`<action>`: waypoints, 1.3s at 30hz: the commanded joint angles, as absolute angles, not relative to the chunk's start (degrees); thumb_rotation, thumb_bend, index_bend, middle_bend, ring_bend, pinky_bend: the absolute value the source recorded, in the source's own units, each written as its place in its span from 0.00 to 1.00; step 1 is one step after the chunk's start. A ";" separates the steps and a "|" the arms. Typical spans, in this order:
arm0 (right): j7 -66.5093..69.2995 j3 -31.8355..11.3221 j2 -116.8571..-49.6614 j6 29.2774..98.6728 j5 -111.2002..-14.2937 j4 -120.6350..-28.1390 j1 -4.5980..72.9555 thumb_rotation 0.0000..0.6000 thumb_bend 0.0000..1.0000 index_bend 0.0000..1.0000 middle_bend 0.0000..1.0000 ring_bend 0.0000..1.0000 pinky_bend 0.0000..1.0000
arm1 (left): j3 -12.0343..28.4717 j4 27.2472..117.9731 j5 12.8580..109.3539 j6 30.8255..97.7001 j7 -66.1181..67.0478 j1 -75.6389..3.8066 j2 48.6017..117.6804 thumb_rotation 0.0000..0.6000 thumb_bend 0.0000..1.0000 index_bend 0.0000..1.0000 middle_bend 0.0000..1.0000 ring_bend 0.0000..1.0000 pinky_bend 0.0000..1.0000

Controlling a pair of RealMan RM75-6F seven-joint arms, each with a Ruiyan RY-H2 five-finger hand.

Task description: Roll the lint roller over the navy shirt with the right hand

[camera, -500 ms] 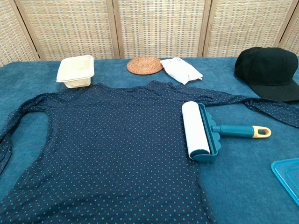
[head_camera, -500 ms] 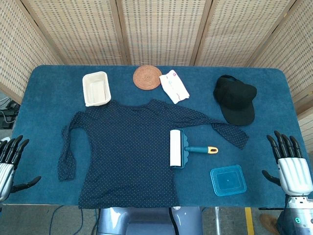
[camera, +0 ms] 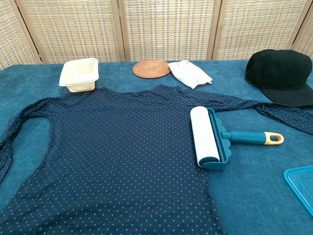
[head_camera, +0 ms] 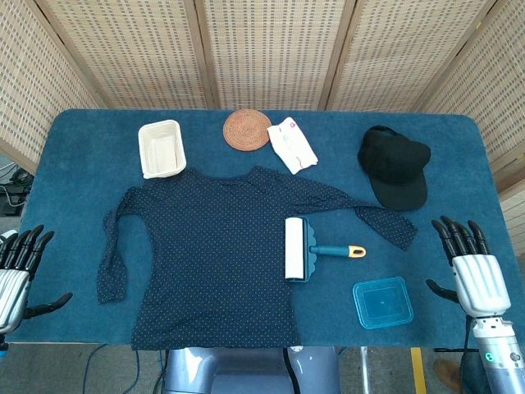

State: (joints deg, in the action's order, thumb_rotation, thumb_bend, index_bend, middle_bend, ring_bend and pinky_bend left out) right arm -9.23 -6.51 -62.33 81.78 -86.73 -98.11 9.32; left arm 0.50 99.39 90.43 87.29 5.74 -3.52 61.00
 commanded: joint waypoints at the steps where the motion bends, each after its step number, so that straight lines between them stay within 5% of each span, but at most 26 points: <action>1: -13.38 -8.71 -61.23 72.69 -83.47 -99.54 15.31 1.00 0.00 0.00 0.86 0.89 0.90 | 0.88 99.37 89.38 86.30 6.16 -4.02 61.20 1.00 0.00 0.00 0.00 0.00 0.00; 3: -15.08 -9.78 -60.83 66.93 -80.23 -100.39 18.62 1.00 0.00 0.00 0.91 0.95 0.99 | 1.29 99.35 88.31 85.53 6.42 -4.39 61.31 1.00 0.00 0.00 0.00 0.00 0.00; 9: -28.42 -13.23 -67.31 53.26 -62.72 -99.53 30.20 1.00 0.00 0.09 1.00 1.00 1.00 | 2.56 99.20 84.75 83.15 6.74 -5.51 61.53 1.00 0.00 0.00 0.00 0.00 0.00; 16: -38.85 -12.15 -75.28 53.36 -48.31 -96.55 36.25 1.00 0.09 0.41 1.00 1.00 1.00 | 2.64 98.92 83.74 82.32 6.54 -5.82 61.57 1.00 0.00 0.00 0.00 0.00 0.00; 39: -49.22 -8.19 -88.78 59.92 -36.00 -89.32 44.52 1.00 0.41 0.45 1.00 1.00 1.00 | 2.63 98.58 83.40 82.34 4.82 -5.97 61.09 1.00 0.00 0.00 0.00 0.00 0.00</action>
State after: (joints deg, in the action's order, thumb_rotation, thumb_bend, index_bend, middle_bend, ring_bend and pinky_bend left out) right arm -48.86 -8.60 -88.33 59.59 -36.07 -89.76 44.22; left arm 2.63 98.58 83.39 82.33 4.82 -5.98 61.09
